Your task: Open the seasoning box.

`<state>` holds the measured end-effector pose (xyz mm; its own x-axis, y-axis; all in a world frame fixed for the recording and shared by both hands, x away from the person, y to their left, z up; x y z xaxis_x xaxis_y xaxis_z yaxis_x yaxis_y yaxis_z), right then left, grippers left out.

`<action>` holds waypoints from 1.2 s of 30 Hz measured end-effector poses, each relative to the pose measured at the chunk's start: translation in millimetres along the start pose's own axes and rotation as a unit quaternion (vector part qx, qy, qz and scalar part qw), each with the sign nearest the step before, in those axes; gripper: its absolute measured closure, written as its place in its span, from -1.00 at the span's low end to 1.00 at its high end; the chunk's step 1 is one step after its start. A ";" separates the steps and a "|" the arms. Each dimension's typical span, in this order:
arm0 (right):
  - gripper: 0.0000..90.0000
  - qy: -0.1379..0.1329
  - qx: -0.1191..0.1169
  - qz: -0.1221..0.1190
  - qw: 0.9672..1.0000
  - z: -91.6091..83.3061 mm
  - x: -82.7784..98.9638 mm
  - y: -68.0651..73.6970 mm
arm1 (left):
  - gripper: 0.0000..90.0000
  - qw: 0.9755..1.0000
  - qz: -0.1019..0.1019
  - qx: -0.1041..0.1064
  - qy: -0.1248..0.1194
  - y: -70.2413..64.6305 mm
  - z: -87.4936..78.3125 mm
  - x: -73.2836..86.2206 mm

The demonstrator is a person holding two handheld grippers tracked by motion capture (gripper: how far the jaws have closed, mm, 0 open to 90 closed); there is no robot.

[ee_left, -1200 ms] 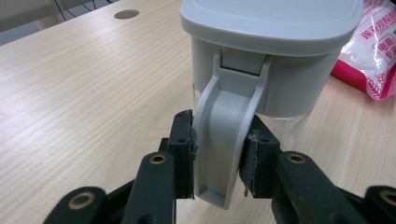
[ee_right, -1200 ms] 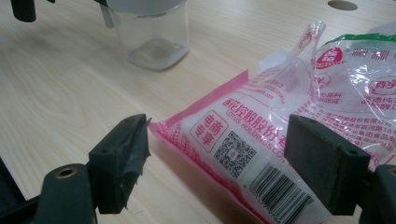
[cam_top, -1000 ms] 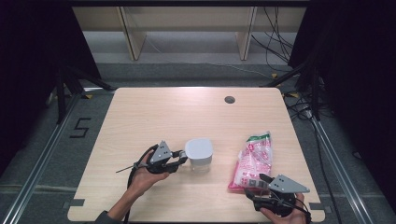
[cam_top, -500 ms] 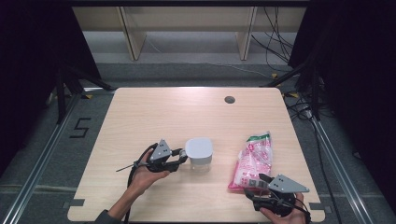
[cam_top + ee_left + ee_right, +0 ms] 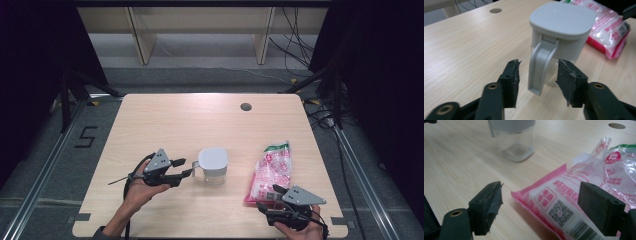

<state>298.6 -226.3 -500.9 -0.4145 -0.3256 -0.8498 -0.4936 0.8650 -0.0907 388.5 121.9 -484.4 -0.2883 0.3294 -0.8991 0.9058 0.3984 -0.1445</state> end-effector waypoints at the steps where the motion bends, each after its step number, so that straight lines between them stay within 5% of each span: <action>1: -0.60 -0.006 -0.012 -0.009 1.000 2.8 -2.4 1.8 | 0.29 1.000 -0.005 0.002 -0.012 -2.6 -3.3 -4.2; 4: -0.61 -0.012 -0.012 -0.012 1.000 5.0 -5.8 5.3 | 0.52 1.000 0.005 0.002 -0.021 -4.5 -6.3 -7.3; 6: -0.61 -0.021 -0.026 -0.009 0.999 10.4 -11.9 12.4 | 0.78 0.999 0.026 -0.027 -0.027 -5.1 -9.5 -11.4; 8: -0.61 -0.016 -0.023 -0.012 1.000 13.7 -15.1 18.0 | 0.92 0.999 0.023 -0.029 -0.033 -6.3 -9.1 -14.0; 9: -0.61 -0.022 -0.021 -0.032 0.999 16.9 -17.3 17.8 | 0.96 0.999 0.024 -0.029 -0.034 -7.0 -8.0 -15.4; 14: -0.52 -0.018 -0.022 -0.043 0.999 25.2 -22.3 21.7 | 0.98 0.998 0.032 -0.025 -0.037 -9.9 -1.3 -23.7; 16: -0.41 -0.013 -0.039 -0.047 0.998 26.9 -23.6 24.2 | 0.98 0.998 0.034 -0.012 -0.043 -10.7 3.1 -29.7; 18: -0.43 -0.016 -0.029 -0.053 0.998 27.9 -24.8 24.0 | 0.98 0.998 0.026 -0.001 -0.052 -13.0 7.4 -32.9; 27: -0.42 -0.014 -0.022 -0.052 0.998 33.3 -26.4 20.7 | 0.98 0.998 0.038 0.005 -0.046 -12.0 18.1 -42.5; 36: -0.40 -0.012 -0.028 -0.051 0.998 38.5 -28.5 20.2 | 0.98 0.999 0.026 -0.002 -0.037 -7.0 25.1 -40.4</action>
<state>329.9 -184.9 -498.5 -0.3420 -0.4020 -0.8494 -0.5744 0.8048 -0.1497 401.6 84.3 -457.5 -0.2163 0.2853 -0.9337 0.9175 0.3864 -0.0944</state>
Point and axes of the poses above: each handheld gripper's, and its own axes: z roughly forward along the jaws, x roughly out of its underside, y roughly to its left, the point moved 4 cm from there along z, roughly forward along the jaws, and after that the axes turned 14 degrees about x, right-handed, at the moved point
